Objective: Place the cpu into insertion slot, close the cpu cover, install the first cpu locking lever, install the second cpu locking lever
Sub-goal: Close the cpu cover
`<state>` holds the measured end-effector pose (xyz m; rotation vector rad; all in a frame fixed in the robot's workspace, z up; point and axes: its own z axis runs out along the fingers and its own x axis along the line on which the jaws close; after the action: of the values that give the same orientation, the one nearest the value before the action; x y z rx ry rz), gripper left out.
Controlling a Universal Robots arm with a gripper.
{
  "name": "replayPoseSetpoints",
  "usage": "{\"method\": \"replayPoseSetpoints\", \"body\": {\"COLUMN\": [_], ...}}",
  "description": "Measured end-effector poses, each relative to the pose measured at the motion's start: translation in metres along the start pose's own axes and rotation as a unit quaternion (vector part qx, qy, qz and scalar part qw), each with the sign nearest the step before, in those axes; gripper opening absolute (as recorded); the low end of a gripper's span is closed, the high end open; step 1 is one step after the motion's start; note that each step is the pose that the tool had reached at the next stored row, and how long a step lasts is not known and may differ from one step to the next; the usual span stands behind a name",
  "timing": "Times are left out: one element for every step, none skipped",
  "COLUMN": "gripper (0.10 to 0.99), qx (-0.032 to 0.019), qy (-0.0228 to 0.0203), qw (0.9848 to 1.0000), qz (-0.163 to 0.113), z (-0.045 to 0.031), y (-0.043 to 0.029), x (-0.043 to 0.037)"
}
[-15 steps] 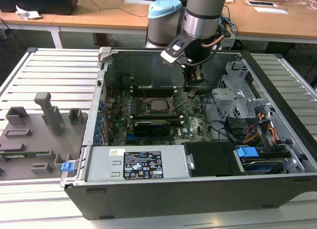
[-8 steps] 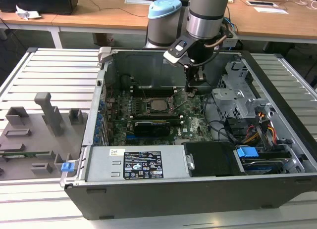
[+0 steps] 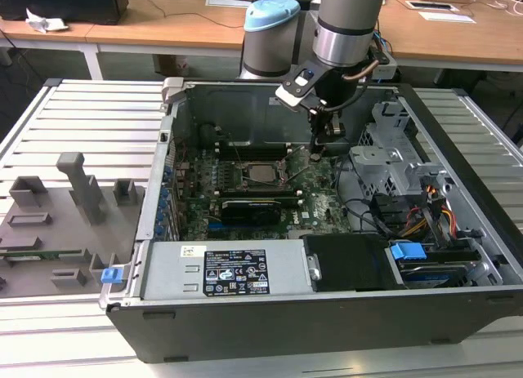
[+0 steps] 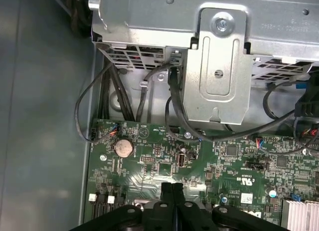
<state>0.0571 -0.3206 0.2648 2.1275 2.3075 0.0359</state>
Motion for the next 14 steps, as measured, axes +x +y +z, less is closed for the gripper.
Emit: {"method": "replayPoseSetpoints", "body": {"gripper": [0.106,0.106,0.106,0.106,0.106,0.106,0.106,0.106,0.106,0.106,0.106,0.106,0.106,0.106], "qx": [0.0001,0.0001,0.0001,0.0002,0.0002,0.0002,0.0003,0.0003,0.0003,0.0003,0.0004,0.0004,0.0004,0.0004], "qy": [-0.0001,-0.0001,0.0000,-0.0001,-0.0001,-0.0001,-0.0001,-0.0001,-0.0001,-0.0002,-0.0002,-0.0002,-0.0002,-0.0002], "qw": [1.0000,1.0000,1.0000,1.0000,1.0000,1.0000,1.0000,1.0000,1.0000,1.0000,1.0000,1.0000,1.0000,1.0000], "qz": [0.000,0.000,0.000,0.000,0.000,0.000,0.000,0.000,0.000,0.000,0.000,0.000,0.000,-0.001], "z": [0.0004,0.0008,0.0013,0.0021,0.0029,0.0045,0.0053,0.0060,0.0069,0.0077,0.0088,0.0097,0.0112,0.0119], "y": [0.0006,0.0014,0.0021,0.0026,0.0028,0.0033,0.0037,0.0042,0.0046,0.0048,0.0048,0.0048,0.0049,0.0049], "x": [-0.0001,-0.0001,-0.0002,-0.0002,-0.0003,-0.0003,-0.0003,-0.0004,-0.0004,-0.0004,-0.0004,-0.0005,-0.0005,-0.0005]}}
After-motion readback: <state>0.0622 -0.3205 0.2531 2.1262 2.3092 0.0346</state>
